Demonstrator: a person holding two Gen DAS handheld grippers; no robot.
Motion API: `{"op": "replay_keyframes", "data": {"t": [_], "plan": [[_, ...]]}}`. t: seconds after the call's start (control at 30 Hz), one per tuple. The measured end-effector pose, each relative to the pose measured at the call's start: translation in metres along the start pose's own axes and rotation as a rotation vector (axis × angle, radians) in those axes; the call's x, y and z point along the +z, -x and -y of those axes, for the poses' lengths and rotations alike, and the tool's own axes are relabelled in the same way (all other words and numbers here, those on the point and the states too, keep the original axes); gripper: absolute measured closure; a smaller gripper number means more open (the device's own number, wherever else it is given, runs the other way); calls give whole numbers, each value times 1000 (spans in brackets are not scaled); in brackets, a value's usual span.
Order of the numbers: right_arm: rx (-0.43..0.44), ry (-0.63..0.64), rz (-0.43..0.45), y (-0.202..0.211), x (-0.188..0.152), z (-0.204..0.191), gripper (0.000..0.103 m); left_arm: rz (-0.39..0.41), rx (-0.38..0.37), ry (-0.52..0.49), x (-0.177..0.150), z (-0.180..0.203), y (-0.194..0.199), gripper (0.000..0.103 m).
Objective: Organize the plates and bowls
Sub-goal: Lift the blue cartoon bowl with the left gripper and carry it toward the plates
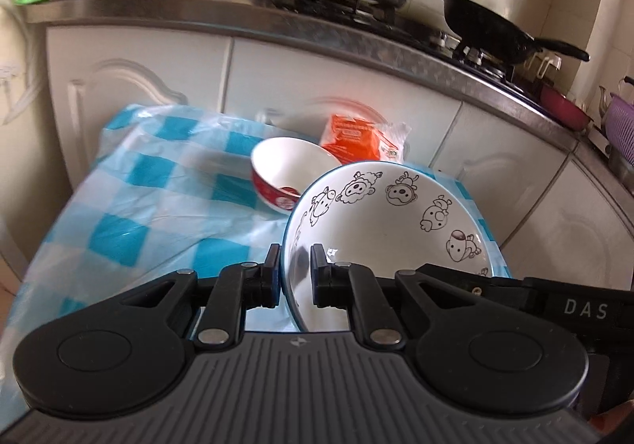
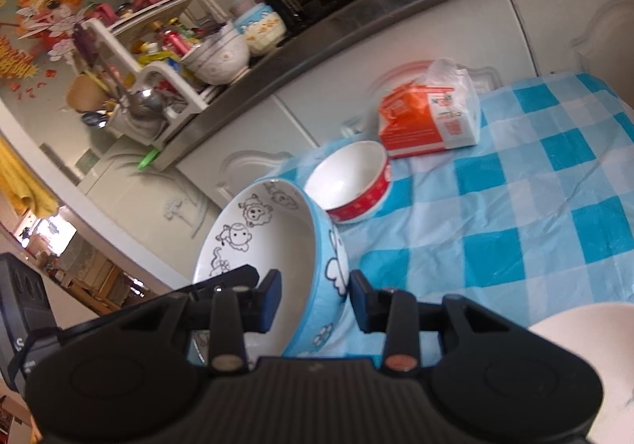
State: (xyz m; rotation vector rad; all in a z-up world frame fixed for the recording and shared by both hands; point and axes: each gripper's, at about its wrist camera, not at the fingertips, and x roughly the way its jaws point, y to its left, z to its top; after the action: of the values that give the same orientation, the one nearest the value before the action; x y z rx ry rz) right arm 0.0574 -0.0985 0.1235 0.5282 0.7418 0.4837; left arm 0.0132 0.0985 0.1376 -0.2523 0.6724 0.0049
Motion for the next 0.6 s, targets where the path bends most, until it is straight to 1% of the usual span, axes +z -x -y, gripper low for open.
{"op": "replay_keyframes", "data": {"t": [0.27,0.43,0.6], "plan": [[50,40,-28,7,-33,-35,65,20,38,43,-20,-26,36,93],[63,6,-58,3,-55,-41,65,5,48,77,-35,-40,47,93],[50,-18,-77,0,-71,-45,65,-7,63,108,-49,-47,51,93]]}}
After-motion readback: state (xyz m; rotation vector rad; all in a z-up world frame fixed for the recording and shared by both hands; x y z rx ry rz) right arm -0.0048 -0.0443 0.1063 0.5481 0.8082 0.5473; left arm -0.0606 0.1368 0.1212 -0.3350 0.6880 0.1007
